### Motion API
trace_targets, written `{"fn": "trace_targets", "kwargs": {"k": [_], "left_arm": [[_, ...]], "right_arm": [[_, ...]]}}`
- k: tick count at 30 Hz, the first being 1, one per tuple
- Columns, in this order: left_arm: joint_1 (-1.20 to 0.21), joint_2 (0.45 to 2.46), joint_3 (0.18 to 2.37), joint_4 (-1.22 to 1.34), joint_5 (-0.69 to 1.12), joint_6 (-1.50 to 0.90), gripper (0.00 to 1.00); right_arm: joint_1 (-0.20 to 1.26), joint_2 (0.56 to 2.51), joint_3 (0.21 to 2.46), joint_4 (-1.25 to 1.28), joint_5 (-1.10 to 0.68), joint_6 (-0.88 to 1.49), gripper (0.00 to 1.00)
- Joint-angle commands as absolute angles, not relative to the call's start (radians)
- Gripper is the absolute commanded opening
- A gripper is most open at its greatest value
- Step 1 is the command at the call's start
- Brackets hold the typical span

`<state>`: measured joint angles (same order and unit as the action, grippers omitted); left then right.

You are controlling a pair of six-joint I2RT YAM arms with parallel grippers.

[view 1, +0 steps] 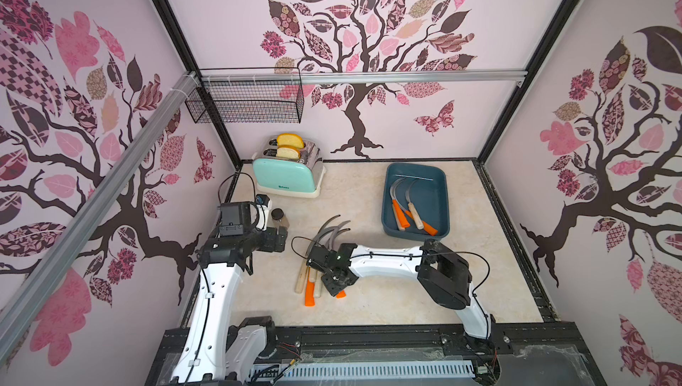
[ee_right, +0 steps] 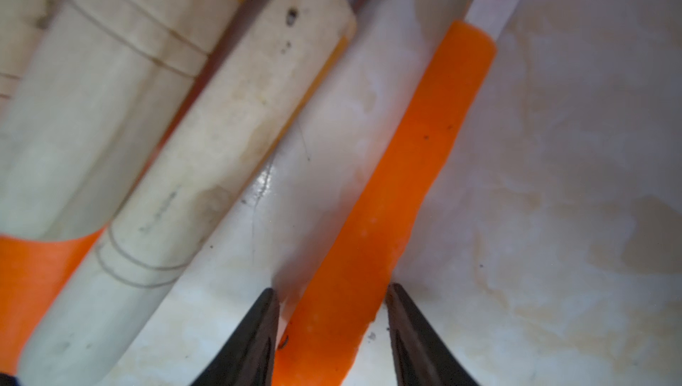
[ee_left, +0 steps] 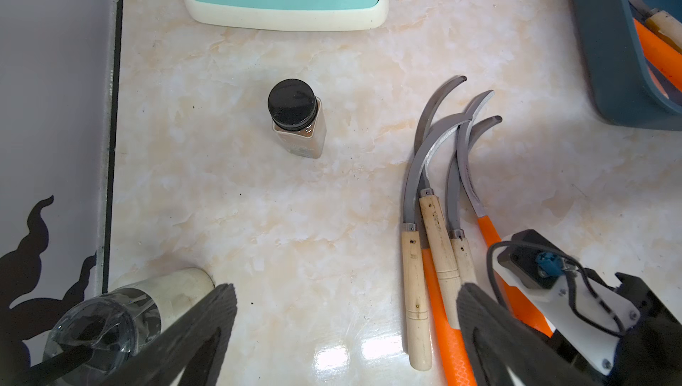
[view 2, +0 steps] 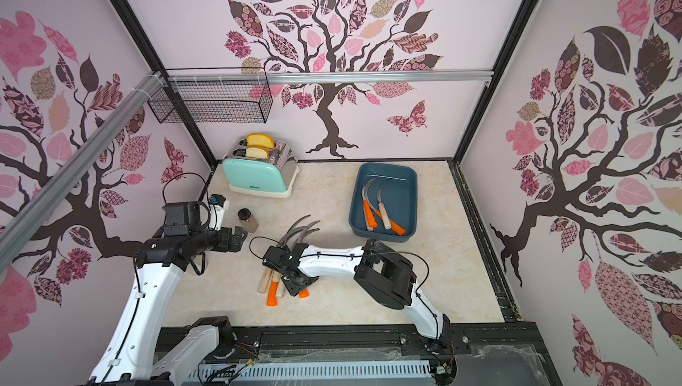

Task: Put small sickles into storage boxes
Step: Pick up the sickle at the center of the board.

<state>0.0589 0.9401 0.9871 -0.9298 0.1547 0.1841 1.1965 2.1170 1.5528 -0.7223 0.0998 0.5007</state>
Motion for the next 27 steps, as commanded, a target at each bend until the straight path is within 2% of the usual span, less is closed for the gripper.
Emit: {"fn": "trace_targets", "kwargs": {"k": [1,27], "left_arm": [[0.064,0.92,1.002,-0.935,0.162,0.189,0.98],[0.064,0.914,0.997,-0.931,0.173,0.183,0.98]], "right_arm": [[1.194,2.076,1.514,-0.762,0.124,0.497,0.51],[1.096,2.034,1.47,-0.713,0.014,0.449,0.49]]}}
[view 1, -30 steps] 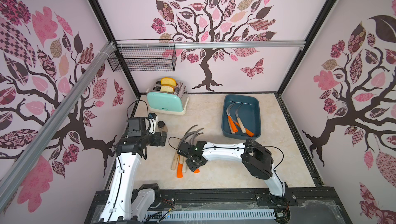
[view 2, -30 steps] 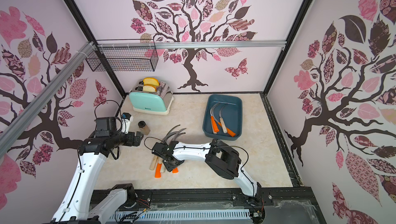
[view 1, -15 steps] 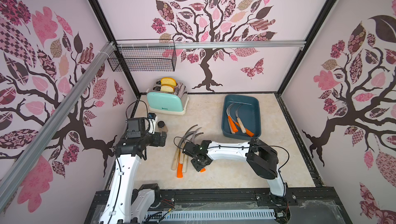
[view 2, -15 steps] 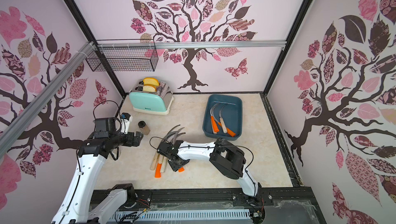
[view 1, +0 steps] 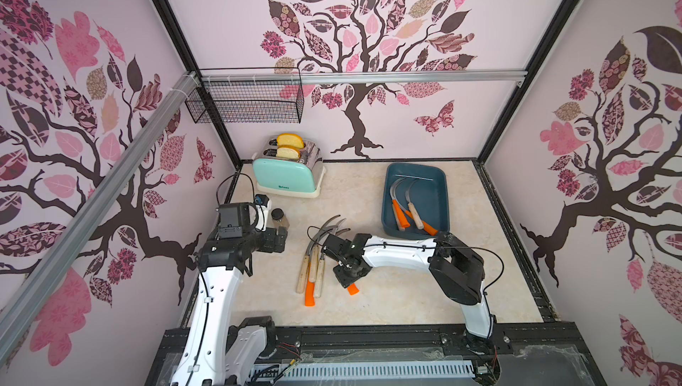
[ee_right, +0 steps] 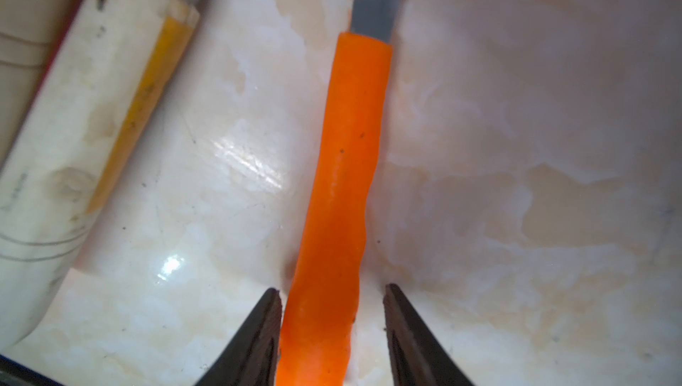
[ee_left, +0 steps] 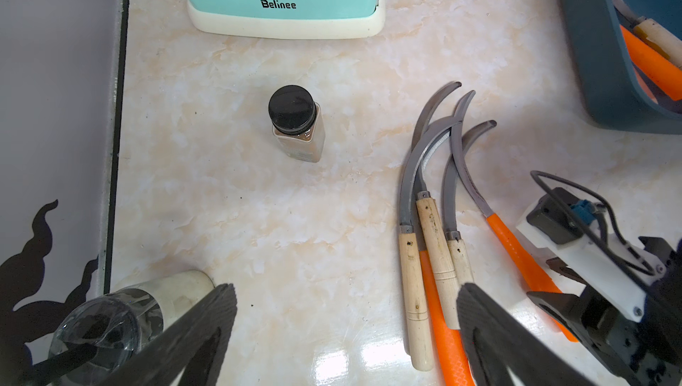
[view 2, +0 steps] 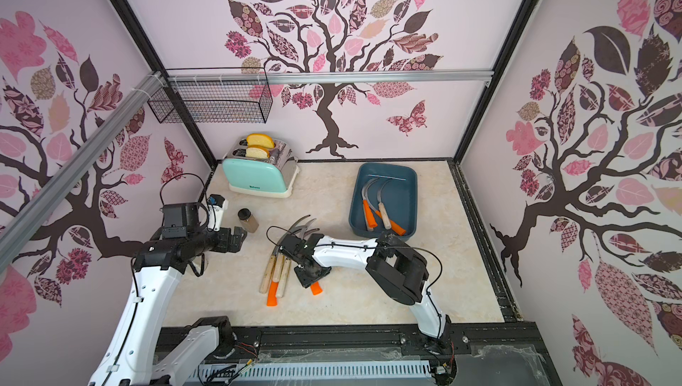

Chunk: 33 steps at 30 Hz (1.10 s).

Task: Put small sickles into storage boxes
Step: Pick up the sickle at the center of the board.

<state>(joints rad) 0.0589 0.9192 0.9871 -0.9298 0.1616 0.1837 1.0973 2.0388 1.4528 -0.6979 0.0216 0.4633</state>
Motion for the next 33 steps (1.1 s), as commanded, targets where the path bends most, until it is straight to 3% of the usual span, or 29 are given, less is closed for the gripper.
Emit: {"fn": "trace_targets", "kwargs": {"k": [1,19,33], "left_arm": [[0.064,0.916,0.999,-0.931,0.174,0.184,0.98],[0.064,0.929,1.015,-0.936,0.181,0.186,0.98],[0.064,0.93,1.019,-0.936,0.188,0.184,0.98]], "right_arm": [[1.095,2.034,1.47,-0.71,0.012,0.449,0.48],[1.095,2.066,1.472,-0.753,0.047,0.443,0.44],[1.098,2.062,1.45,-0.746,0.039,0.443,0.34]]}}
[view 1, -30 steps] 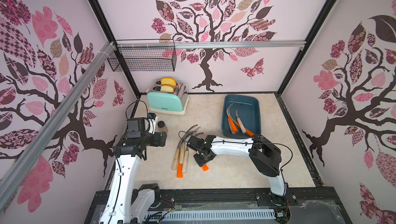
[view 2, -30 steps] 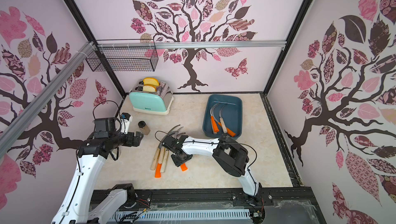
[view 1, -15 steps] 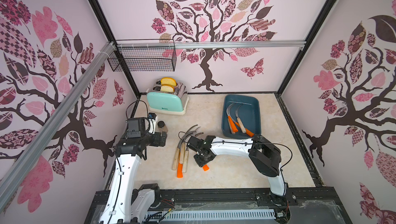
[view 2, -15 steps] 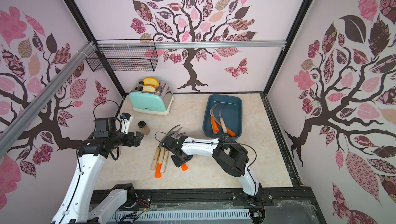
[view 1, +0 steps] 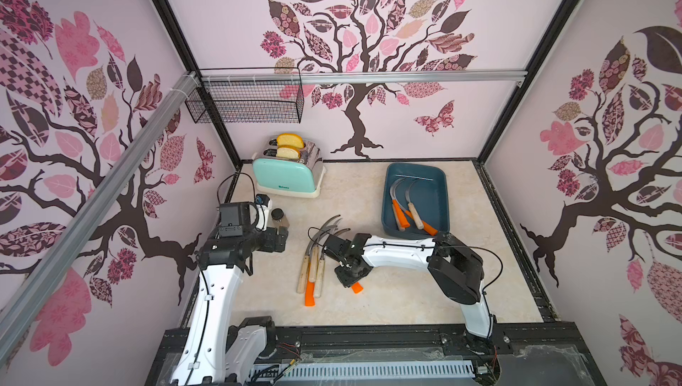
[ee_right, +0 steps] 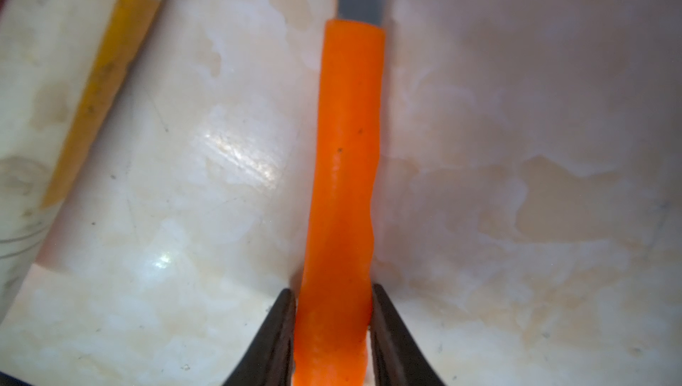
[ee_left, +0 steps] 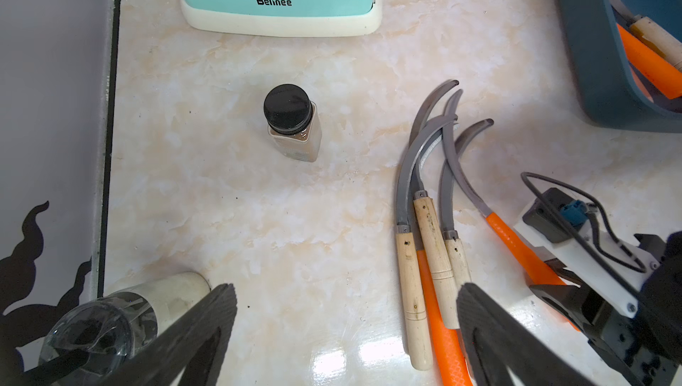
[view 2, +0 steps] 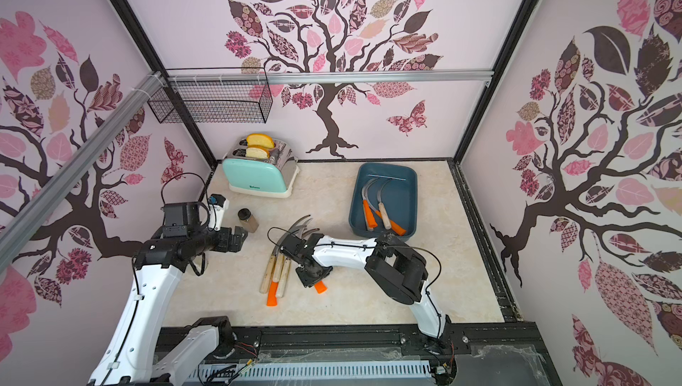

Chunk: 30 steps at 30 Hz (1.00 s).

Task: Put small sickles into storage boxes
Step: Pick up the sickle at the center of the board.

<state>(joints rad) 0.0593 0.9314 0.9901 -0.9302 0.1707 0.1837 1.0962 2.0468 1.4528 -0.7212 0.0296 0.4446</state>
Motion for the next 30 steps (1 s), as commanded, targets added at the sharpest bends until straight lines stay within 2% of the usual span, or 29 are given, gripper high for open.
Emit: {"fn": "trace_targets", "kwargs": {"k": [1,20,30], "left_arm": [[0.064,0.928,1.021,-0.936,0.188,0.184,0.98],[0.064,0.925,1.022,-0.934,0.189,0.185,0.98],[0.064,0.925,1.023,-0.934,0.189,0.186,0.98]], "right_arm": [[1.098,2.062,1.449,-0.748,0.042,0.443,0.34],[1.095,2.001,1.412,-0.785,0.096,0.445,0.23],[1.091,1.96,1.388,-0.822,0.1,0.433,0.21]]}}
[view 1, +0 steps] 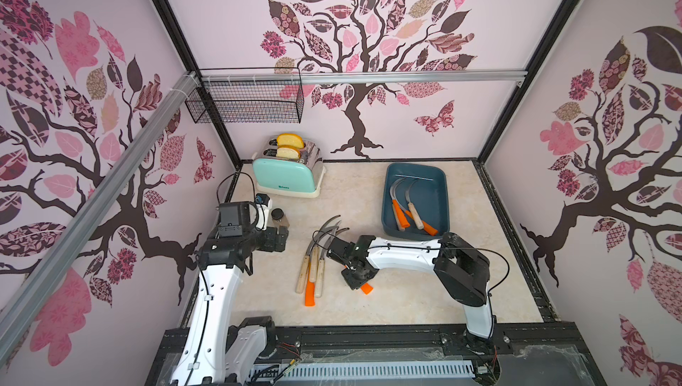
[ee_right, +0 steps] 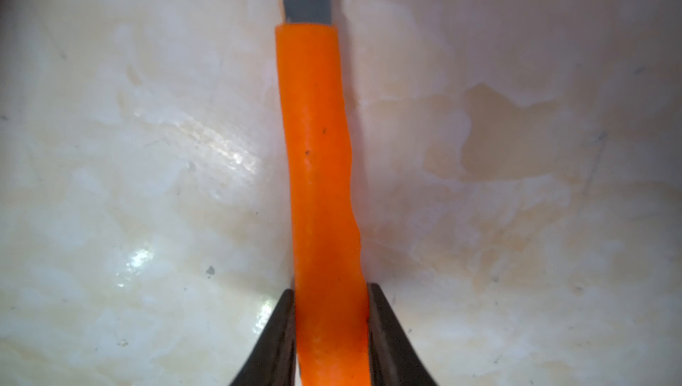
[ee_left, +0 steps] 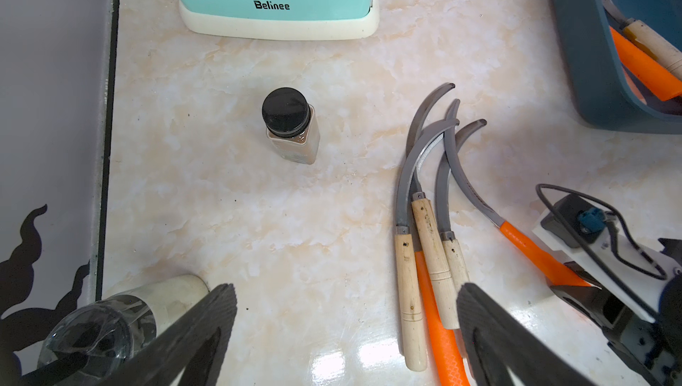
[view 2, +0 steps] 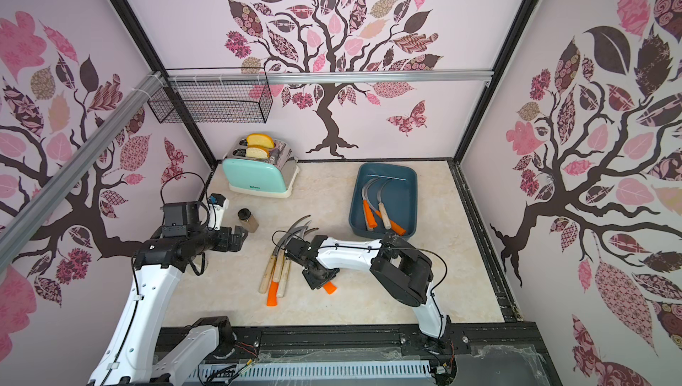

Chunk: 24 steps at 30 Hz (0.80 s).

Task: Put small sickles into storage boxes
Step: Pick up the sickle at the center of the board.

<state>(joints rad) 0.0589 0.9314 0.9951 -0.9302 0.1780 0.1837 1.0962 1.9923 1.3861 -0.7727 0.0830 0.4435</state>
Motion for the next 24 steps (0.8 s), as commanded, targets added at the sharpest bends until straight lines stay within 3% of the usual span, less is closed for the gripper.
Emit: {"fn": "trace_targets", "kwargs": {"k": [1,24], "left_arm": [[0.064,0.924,1.024,-0.935,0.189,0.186,0.98],[0.064,0.932,1.031,-0.931,0.195,0.176,0.98]], "right_arm": [[1.089,1.957,1.387,-0.829,0.103,0.429,0.21],[1.058,1.841,1.255,-0.844,0.159,0.41,0.2]]}}
